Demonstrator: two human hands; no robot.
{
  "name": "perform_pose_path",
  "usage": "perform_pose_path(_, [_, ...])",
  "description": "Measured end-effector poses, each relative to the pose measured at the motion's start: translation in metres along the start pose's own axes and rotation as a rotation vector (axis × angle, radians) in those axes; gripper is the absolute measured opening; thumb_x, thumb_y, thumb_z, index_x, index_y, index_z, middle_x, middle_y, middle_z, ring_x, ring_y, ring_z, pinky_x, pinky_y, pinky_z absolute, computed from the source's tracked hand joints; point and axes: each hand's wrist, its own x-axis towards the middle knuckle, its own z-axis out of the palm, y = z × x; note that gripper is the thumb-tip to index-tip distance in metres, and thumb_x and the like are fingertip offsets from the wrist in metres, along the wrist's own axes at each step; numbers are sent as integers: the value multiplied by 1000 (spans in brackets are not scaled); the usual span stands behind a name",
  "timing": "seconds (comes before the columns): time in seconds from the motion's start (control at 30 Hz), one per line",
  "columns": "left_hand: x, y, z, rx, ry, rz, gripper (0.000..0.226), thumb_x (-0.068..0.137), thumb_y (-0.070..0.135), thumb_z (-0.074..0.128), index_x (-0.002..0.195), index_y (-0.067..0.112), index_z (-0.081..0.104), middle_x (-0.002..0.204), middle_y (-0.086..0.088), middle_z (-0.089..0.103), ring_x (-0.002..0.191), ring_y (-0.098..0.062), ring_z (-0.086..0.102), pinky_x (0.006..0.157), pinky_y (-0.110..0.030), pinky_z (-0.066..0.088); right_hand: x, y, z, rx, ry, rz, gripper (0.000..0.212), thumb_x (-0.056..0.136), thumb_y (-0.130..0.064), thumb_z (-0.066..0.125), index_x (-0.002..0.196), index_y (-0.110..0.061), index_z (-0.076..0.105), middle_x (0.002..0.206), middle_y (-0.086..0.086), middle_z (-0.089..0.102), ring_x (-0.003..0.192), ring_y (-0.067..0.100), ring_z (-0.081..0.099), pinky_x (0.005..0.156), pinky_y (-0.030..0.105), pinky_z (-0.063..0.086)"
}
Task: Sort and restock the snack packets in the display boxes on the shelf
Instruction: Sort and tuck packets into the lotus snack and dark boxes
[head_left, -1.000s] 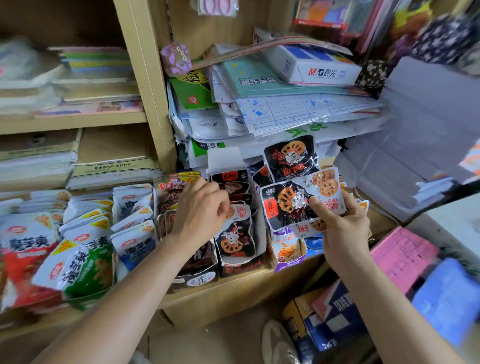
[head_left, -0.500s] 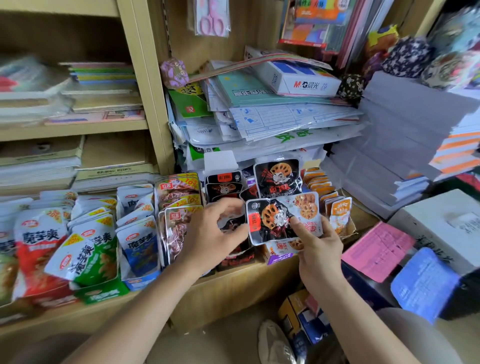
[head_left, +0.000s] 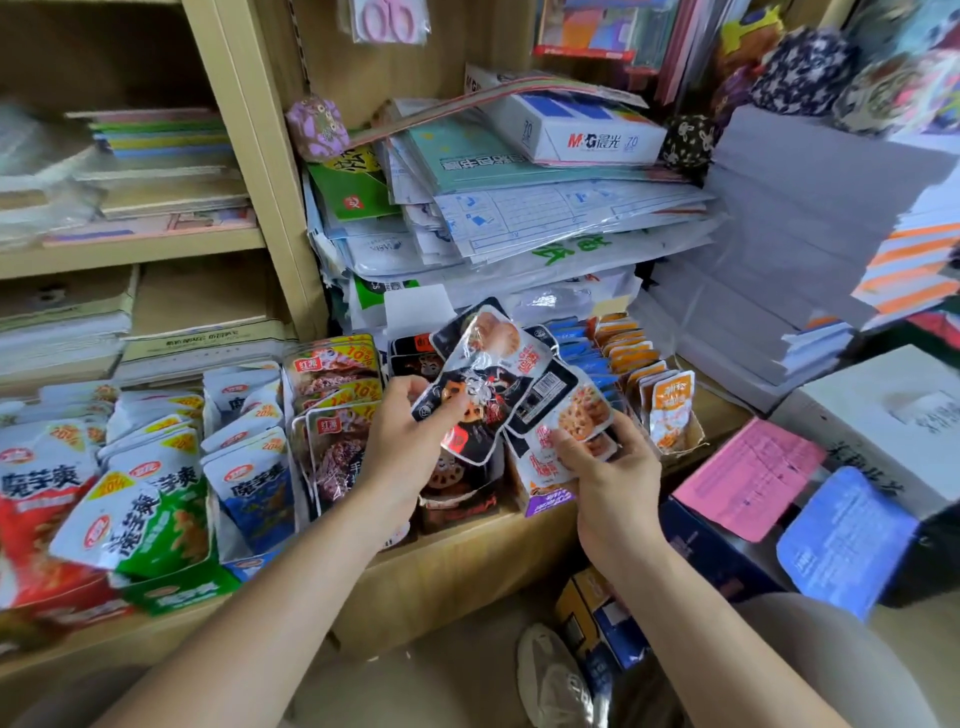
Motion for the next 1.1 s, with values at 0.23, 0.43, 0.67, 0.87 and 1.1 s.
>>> perform_pose_path(0.23, [7,5,-14,-90,-18,21,30,87,18,79,112,24,64,105,-1,75,95,-15,73,81,-34,55,3,-5,0,72,44,96,29,88,3,71,112,-14,68,103,9,77,94,27,76,82,46,61])
perform_pose_path(0.43, [9,7,-29,-113,-31,49,36,90,13,74,117,36,66,117,4,71,104,-9,70,88,-27,49,4,-11,-2,62,73,58,27,90,3,69,109,-17,69,101,5,77,93,25,76,81,46,61])
perform_pose_path(0.67, [16,16,-58,-141,23,65,7,88,9,74,91,15,71,81,6,76,72,-5,69,70,-31,45,9,-20,-6,24,128,-92,32,91,0,70,112,-23,71,106,0,77,97,20,75,87,46,59])
perform_pose_path(0.87, [13,16,-71,22,-25,128,10,87,6,75,93,15,73,89,-2,78,85,-23,73,82,-45,57,12,-24,-7,-3,151,-107,31,91,-3,72,116,-21,70,107,-3,76,99,17,74,95,53,56])
perform_pose_path(1.1, [21,21,-68,9,-93,70,20,90,3,71,107,13,70,100,-4,77,97,-21,73,86,-43,55,12,-22,-6,4,156,-99,32,90,-3,72,115,-23,70,111,-1,75,104,20,72,96,54,55])
